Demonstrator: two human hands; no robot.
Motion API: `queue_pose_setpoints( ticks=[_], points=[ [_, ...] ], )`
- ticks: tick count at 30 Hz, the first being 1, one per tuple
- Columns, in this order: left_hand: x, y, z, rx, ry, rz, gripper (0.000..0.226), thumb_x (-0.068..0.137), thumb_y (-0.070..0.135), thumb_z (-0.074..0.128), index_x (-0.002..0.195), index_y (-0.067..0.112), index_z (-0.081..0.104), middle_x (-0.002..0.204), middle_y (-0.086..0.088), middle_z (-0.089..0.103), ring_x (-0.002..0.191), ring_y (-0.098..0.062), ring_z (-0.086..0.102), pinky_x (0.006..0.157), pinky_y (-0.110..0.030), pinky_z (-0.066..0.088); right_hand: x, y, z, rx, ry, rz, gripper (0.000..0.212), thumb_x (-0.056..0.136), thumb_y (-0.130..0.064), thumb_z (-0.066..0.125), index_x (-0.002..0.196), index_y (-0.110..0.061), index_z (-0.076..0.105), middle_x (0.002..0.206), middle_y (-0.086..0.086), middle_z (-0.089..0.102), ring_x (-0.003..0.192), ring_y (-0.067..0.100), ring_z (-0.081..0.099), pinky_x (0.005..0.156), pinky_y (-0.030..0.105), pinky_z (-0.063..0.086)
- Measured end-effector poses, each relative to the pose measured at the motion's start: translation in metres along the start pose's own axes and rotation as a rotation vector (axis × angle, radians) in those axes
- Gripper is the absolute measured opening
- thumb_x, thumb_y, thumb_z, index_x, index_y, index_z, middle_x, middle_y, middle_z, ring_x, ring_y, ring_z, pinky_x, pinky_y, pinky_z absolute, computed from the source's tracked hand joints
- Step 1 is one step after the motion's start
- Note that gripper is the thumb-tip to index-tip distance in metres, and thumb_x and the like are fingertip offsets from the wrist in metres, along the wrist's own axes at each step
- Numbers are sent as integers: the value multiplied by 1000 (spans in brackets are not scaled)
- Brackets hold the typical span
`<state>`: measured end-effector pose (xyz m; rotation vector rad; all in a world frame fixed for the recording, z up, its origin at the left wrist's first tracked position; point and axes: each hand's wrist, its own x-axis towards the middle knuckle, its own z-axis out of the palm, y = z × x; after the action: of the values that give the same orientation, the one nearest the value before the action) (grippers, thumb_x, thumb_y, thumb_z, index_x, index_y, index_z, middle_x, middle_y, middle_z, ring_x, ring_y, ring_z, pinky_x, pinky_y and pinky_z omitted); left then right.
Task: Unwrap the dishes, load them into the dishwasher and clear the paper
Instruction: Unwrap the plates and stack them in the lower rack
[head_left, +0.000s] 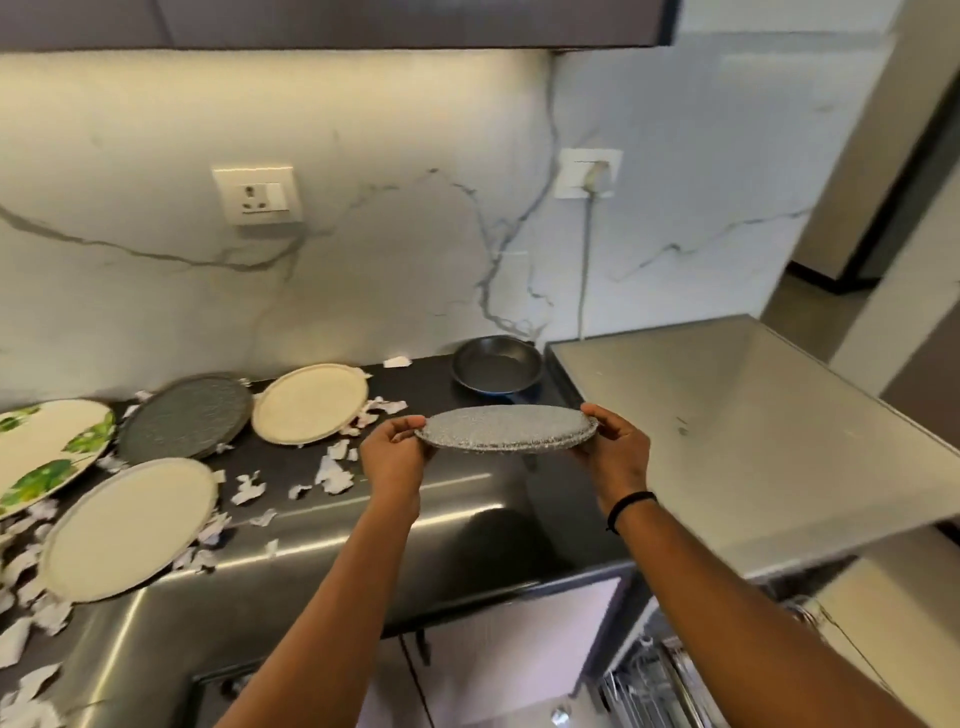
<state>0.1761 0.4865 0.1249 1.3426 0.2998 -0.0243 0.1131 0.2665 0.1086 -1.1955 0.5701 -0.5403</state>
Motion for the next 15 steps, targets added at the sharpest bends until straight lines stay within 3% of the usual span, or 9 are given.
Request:
queue_pose_setpoints(
  ticks=[4, 7, 10, 15],
  points=[
    [-37, -18, 54, -17, -90, -24, 20, 88, -16, 61, 94, 1, 69, 90, -15, 71, 82, -21, 69, 60, -21, 58, -1, -15, -74, 66, 73, 27, 29, 83, 14, 70, 98, -11, 73, 97, 9, 74, 95, 26, 69, 72, 29, 63],
    [-63, -33, 89, -15, -144, -52, 25, 89, -18, 56, 90, 4, 69, 87, -11, 70, 80, -21, 68, 66, -28, 59, -9, -29, -126, 115, 111, 69, 31, 91, 15, 54, 106, -4, 72, 101, 14, 73, 91, 27, 69, 72, 32, 63],
    [-86, -48, 120, -40, -201, -114, 33, 90, -20, 49, 83, 7, 66, 85, -10, 69, 78, -22, 65, 75, -35, 57, -15, -34, -172, 137, 166, 99, 37, 95, 2, 40, 106, -6, 74, 99, 12, 73, 87, 27, 68, 76, 38, 60],
    [-102, -74, 165, -51, -258, -262, 38, 88, -18, 38, 86, 5, 68, 83, -13, 69, 72, -24, 64, 74, -41, 56, -16, -28, -228, 126, 330, 82, 30, 95, 3, 53, 102, -14, 76, 109, 10, 74, 92, 22, 67, 73, 33, 57]
  ],
)
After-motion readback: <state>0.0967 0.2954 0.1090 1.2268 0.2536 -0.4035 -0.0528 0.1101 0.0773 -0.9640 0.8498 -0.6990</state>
